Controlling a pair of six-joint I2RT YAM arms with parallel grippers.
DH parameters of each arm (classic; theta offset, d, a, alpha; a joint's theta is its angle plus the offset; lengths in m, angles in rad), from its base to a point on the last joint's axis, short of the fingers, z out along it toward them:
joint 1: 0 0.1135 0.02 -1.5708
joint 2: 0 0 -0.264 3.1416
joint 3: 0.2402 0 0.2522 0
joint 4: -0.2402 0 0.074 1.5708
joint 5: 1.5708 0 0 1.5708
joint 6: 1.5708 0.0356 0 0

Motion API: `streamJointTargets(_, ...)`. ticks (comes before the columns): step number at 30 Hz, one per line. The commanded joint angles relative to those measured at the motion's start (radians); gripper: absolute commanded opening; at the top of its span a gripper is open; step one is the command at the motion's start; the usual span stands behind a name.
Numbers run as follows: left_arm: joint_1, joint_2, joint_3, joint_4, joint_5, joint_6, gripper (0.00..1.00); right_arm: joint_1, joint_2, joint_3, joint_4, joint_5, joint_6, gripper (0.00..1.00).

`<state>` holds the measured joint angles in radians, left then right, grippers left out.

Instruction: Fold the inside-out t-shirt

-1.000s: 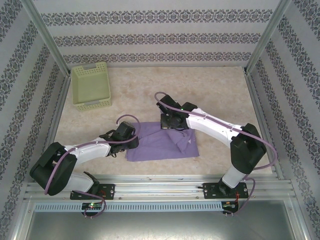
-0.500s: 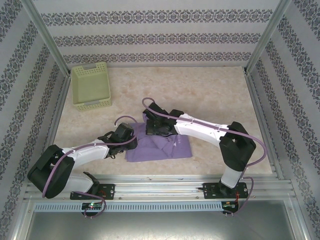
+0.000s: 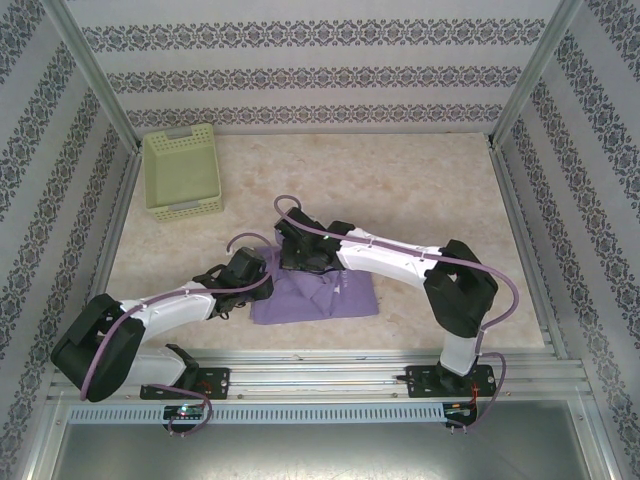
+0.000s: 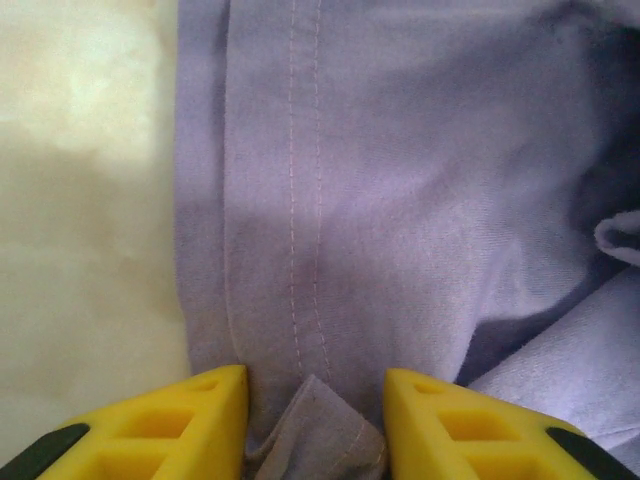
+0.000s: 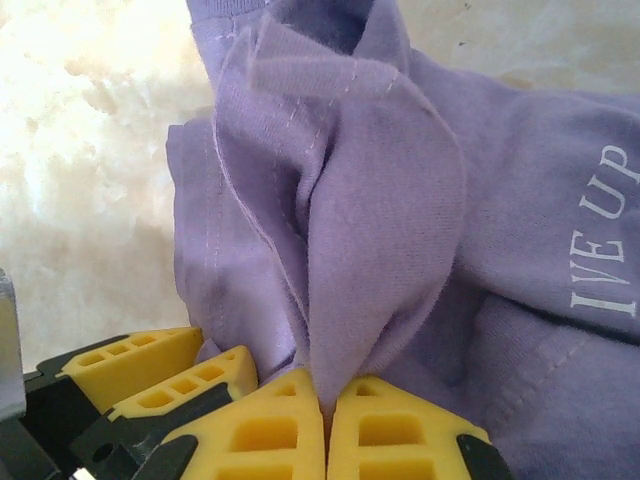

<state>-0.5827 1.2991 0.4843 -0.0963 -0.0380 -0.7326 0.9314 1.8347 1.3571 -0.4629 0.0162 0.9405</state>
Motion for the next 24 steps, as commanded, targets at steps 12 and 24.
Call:
streamJointTargets(12,-0.015,-0.035,-0.012,-0.02,-0.037,-0.02,0.38,0.039,0.071,0.084,0.037,-0.045,0.036,0.12)
streamJointTargets(24,-0.008,-0.365,-0.021,-0.274,-0.268,-0.022,0.48,0.019,-0.184,0.031,-0.161,0.169,-0.156,0.53)
